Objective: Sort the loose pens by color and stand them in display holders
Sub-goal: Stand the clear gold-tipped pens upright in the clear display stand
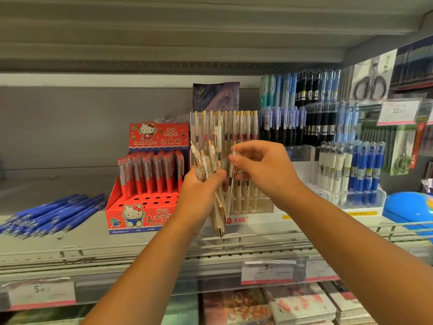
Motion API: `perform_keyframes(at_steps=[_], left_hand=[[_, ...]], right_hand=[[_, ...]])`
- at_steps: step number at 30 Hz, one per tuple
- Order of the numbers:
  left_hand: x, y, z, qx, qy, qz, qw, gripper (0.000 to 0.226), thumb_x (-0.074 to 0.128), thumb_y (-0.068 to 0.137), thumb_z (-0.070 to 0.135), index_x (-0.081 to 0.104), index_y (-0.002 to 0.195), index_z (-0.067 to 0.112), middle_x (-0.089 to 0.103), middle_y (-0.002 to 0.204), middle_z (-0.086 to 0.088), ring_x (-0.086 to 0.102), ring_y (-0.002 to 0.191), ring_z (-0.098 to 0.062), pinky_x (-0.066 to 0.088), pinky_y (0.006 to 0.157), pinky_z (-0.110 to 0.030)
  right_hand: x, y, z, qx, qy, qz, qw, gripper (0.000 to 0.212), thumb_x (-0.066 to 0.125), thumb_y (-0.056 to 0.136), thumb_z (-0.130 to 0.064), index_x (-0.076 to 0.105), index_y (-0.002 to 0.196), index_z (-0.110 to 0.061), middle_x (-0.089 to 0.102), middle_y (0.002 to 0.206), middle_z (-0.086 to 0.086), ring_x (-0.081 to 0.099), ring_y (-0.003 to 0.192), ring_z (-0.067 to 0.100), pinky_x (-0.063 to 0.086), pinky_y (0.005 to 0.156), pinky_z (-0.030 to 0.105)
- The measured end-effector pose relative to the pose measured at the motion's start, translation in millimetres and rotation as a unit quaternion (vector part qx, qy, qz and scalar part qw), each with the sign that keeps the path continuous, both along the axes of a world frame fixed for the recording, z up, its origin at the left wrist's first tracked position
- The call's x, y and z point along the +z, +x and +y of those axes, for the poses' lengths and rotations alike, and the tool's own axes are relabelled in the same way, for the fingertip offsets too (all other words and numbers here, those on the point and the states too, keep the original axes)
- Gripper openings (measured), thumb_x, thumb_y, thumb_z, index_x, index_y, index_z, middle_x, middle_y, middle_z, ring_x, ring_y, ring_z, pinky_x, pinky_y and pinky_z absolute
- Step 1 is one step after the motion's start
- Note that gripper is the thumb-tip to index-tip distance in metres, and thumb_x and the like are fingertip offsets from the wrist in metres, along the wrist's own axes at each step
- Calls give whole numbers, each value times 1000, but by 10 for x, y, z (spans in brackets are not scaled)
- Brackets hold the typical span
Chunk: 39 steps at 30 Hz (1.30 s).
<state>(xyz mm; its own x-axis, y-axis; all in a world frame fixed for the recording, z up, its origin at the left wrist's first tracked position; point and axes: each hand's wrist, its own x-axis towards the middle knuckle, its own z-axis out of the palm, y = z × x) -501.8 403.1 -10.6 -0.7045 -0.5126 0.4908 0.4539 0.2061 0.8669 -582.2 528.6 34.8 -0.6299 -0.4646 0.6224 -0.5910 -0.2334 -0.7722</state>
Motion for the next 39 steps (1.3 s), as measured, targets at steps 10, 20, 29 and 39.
perform_keyframes(at_steps=[10,20,29,39], left_hand=[[4,37,-14,41,21,-4,999,6,63,93,22,64,99,22,69,68,8,67,63,-11,56,67,-38],[0,30,17,46,-7,-16,999,5,65,86,31,66,91,33,72,75,10,68,68,-11,57,83,-54],[-5,22,13,41,-24,2,999,8,64,93,19,62,96,26,71,70,4,66,59,-10,61,63,-36],[3,33,9,52,-39,2,998,8,65,92,18,63,100,18,69,65,1,67,58,-13,57,57,-26]], right_hand=[[165,-507,304,-166,-45,40,984,22,66,92,-8,68,114,-10,70,96,4,70,84,16,61,64,25],[7,-761,201,-182,12,57,982,26,65,93,-10,65,119,-12,68,96,-3,67,88,11,58,63,18],[-221,-798,160,-185,81,62,977,23,70,89,-13,67,112,-10,65,89,-3,67,79,13,60,61,23],[-279,-717,201,-202,102,84,971,26,70,90,-20,67,115,-13,69,90,2,69,80,17,60,74,46]])
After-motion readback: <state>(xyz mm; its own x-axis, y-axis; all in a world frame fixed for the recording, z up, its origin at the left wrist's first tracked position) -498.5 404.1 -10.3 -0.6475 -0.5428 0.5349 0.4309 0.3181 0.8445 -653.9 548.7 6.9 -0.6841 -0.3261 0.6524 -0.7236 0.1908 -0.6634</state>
